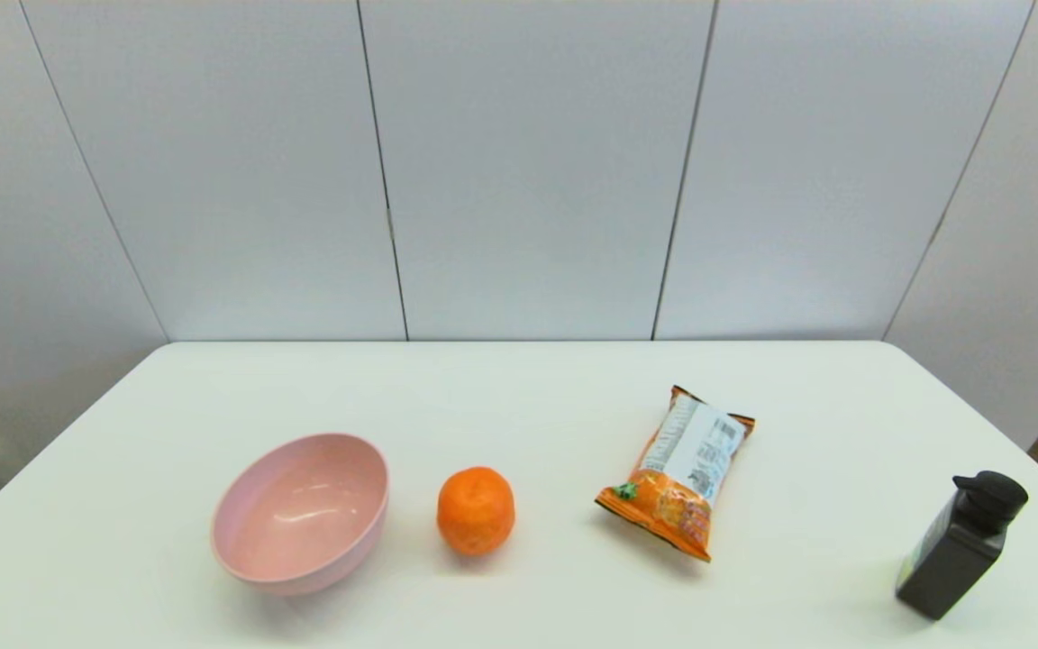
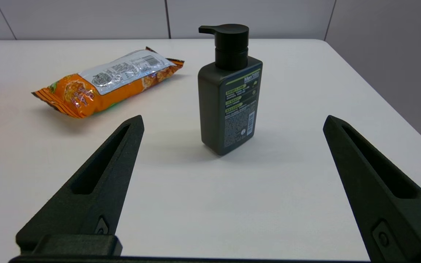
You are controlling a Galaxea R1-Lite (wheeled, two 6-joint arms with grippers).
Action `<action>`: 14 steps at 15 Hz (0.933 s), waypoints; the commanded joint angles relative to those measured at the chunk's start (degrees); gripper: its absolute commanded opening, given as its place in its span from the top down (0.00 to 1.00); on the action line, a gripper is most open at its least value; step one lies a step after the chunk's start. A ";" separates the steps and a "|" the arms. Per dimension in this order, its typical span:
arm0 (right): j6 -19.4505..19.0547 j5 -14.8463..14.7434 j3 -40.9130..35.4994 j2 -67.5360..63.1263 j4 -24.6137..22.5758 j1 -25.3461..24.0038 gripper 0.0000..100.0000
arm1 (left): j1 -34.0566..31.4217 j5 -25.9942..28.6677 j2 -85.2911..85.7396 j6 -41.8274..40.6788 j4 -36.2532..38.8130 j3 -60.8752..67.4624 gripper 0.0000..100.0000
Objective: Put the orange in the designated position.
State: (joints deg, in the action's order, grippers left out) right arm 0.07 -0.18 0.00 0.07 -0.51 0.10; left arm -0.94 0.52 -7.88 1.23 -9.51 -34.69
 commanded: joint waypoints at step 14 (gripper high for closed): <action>0.01 -0.08 -0.09 -0.07 -0.02 -0.01 0.00 | 0.06 -0.08 7.88 1.32 5.82 16.15 0.00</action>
State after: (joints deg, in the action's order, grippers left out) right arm 0.10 -0.21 0.00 0.07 -0.51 0.10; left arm -0.85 0.41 -0.33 2.54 -7.08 -22.71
